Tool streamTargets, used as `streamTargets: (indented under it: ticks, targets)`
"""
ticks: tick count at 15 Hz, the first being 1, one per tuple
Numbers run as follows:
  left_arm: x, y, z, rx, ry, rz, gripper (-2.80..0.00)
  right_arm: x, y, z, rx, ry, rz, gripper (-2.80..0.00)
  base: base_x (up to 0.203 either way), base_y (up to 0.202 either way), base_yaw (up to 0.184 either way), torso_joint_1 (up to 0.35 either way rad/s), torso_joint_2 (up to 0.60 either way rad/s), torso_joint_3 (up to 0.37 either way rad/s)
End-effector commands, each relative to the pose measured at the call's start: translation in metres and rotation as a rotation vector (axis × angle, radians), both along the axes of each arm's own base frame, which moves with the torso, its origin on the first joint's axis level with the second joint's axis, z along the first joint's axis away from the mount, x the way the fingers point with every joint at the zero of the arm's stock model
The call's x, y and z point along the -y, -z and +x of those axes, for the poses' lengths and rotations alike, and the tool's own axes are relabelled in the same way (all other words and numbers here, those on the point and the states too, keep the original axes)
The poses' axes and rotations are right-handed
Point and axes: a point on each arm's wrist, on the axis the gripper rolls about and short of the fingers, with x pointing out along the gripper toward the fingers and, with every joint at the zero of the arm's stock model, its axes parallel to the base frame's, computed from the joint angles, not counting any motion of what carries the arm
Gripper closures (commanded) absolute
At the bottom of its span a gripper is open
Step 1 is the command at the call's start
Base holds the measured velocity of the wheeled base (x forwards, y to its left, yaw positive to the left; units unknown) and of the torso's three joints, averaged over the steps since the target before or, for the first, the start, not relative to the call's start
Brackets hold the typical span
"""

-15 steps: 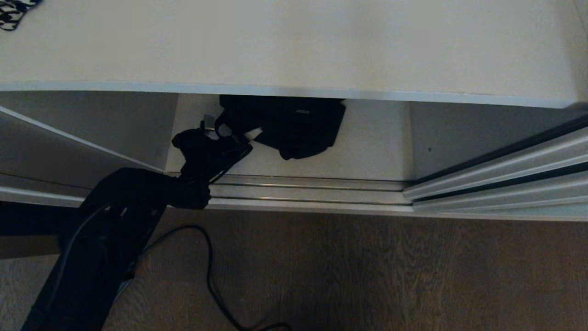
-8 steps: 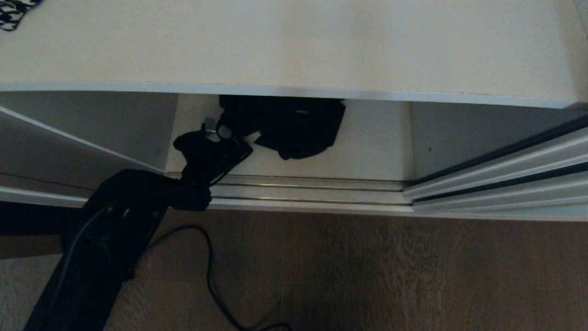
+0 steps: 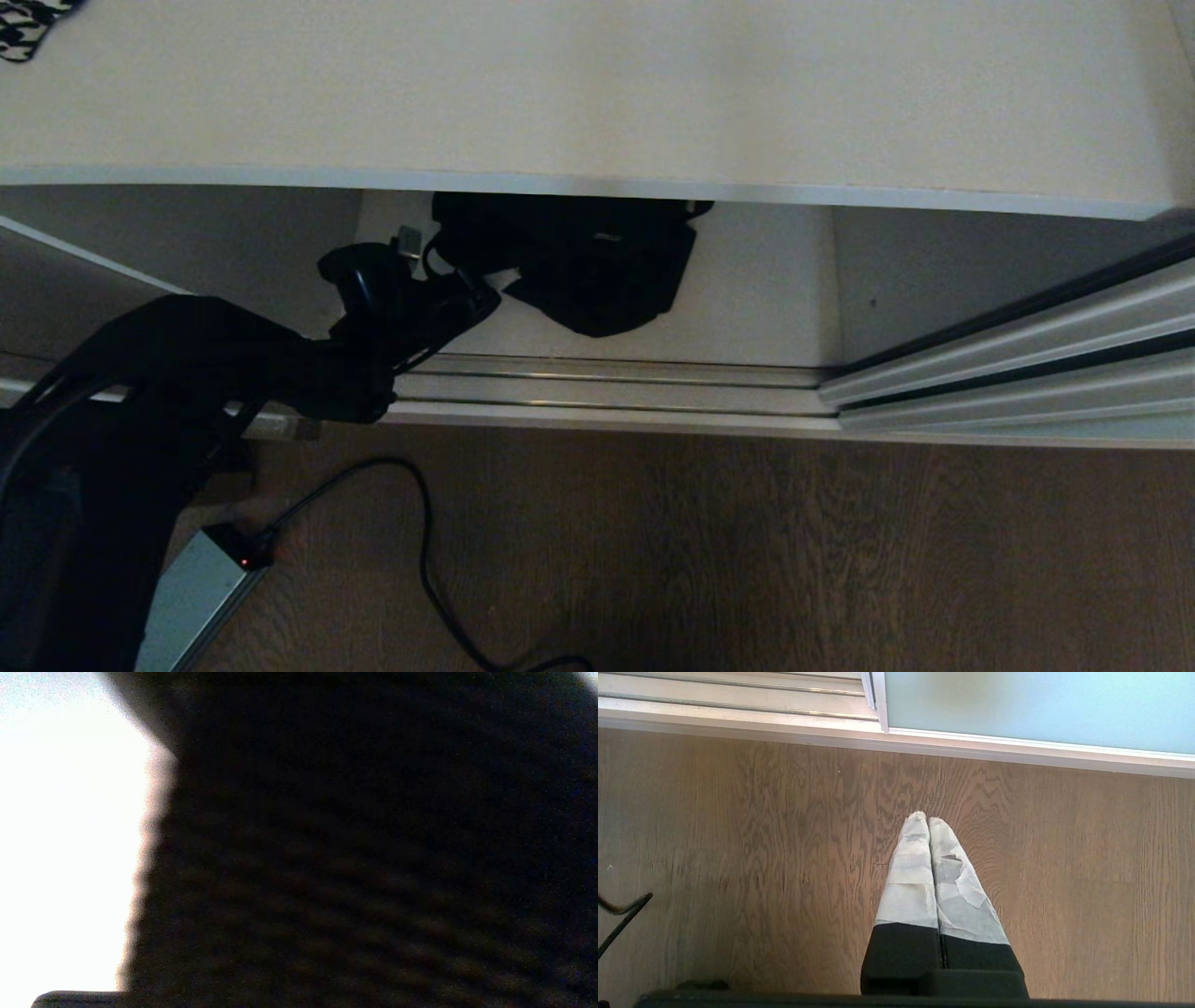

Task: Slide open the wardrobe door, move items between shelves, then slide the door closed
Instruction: Place the bag on the higher shelf

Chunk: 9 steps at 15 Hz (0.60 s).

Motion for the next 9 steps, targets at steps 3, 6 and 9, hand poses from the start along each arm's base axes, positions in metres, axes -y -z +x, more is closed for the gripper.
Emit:
streamTargets:
  ticks: [3, 6, 9]
  targets:
    - [0.011, -0.016, -0.043, -0.037, 0.024, 0.026, 0.0, 0.0, 0.0, 0.0, 0.0, 0.0, 0.0, 0.0, 0.0, 0.0, 0.0, 0.0, 0.0, 0.0]
    - [0.028, -0.013, -0.056, -0.034, -0.082, 0.057, 0.0, 0.0, 0.001, 0.0, 0.0, 0.0, 0.0, 0.0, 0.0, 0.0, 0.0, 0.0, 0.0, 0.0]
    - [0.035, -0.008, -0.055, -0.043, -0.091, 0.064, 0.0, 0.0, 0.001, 0.0, 0.0, 0.0, 0.0, 0.0, 0.0, 0.0, 0.0, 0.0, 0.0, 0.0]
